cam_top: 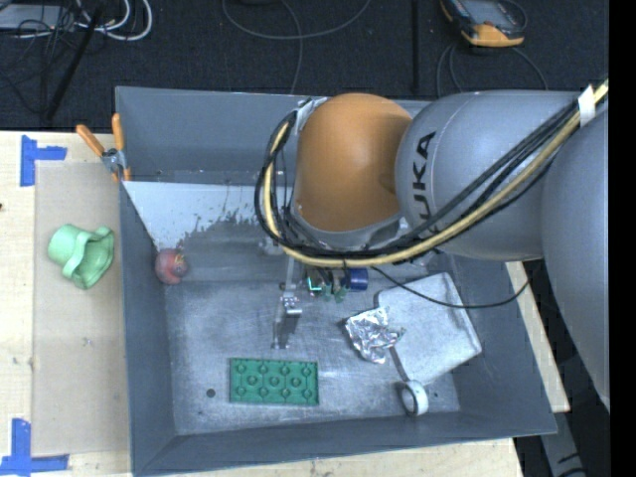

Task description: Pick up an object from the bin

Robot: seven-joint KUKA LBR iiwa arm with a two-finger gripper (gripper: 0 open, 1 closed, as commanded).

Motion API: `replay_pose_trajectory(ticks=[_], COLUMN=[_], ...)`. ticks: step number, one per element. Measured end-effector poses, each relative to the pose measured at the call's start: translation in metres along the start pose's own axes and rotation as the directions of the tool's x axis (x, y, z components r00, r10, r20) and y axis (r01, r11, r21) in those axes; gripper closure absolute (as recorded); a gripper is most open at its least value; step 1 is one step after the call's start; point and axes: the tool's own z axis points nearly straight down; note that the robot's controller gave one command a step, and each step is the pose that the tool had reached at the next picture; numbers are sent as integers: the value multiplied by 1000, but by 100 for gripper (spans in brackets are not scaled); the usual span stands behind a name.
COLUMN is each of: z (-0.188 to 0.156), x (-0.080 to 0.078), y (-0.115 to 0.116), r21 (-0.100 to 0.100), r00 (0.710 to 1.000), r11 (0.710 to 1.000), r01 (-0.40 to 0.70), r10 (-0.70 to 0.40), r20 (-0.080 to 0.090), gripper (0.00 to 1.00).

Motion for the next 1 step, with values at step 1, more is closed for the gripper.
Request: replay_pose_trajectory(ticks=[1], z=[117], x=[76], y=[-36], r21=[-3], r00=[999], r11=[999], r01=[36], r10=[-35], r20=[17], gripper=[0])
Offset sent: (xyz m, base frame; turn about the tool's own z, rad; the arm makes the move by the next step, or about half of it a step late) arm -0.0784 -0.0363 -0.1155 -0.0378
